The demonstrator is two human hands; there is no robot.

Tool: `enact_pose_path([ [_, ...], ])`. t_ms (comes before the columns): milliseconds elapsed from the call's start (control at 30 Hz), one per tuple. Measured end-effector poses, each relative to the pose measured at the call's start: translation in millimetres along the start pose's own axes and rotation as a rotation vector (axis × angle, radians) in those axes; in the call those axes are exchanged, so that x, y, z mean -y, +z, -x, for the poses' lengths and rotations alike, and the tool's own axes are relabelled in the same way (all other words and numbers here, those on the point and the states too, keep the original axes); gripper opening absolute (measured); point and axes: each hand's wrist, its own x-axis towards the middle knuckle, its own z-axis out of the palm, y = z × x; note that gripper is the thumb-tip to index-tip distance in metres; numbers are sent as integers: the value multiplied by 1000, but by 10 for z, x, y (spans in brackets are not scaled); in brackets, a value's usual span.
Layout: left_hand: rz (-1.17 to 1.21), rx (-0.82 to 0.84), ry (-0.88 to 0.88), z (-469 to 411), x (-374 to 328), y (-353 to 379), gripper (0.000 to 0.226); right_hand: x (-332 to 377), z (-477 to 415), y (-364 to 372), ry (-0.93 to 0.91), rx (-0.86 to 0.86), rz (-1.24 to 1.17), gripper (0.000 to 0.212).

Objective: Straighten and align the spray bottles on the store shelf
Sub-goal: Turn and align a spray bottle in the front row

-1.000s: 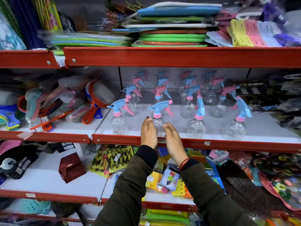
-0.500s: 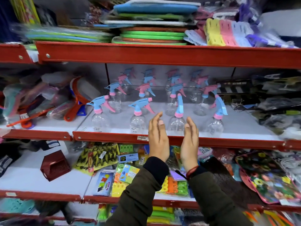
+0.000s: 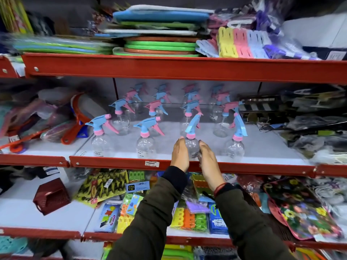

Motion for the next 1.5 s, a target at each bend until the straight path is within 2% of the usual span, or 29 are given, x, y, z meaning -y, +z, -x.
enact_pose_path([
  [67, -42, -6, -10, -270, 220, -54, 76, 362, 478, 25, -54, -29, -18, 57],
  [233, -33, -18, 57, 44, -82, -62, 50, 389, 491, 48, -32, -127, 2, 51],
  [367, -68, -115, 188, 145, -12, -48, 49, 502, 379, 33, 1, -141, 36, 50],
  [500, -102, -99, 181, 95, 38, -2, 49, 542, 350, 84, -22, -65, 59, 48],
  [700, -62, -75, 126, 3, -27, 6, 48, 441, 439, 92, -21, -57, 63, 50],
  [933, -124, -40, 149, -41, -21, -15, 49, 509, 535, 84, -22, -55, 59, 52],
  [1000, -138, -83, 187, -16, -3, -25, 49, 549, 582, 67, -23, -80, 48, 56],
  [1100, -116, -235, 302, 120, 20, 5, 48, 620, 733, -15, -112, -143, 34, 55],
  [1233, -125, -364, 456, 360, 64, 211, 38, 634, 928, -259, -257, -324, -39, 47],
  [1367, -159, -259, 527, 578, 93, 590, 35, 563, 850, -628, -243, -480, -61, 45],
  [1500, -158, -6, 388, 650, 108, 1029, 44, 508, 616, -984, -149, -447, 9, 48],
])
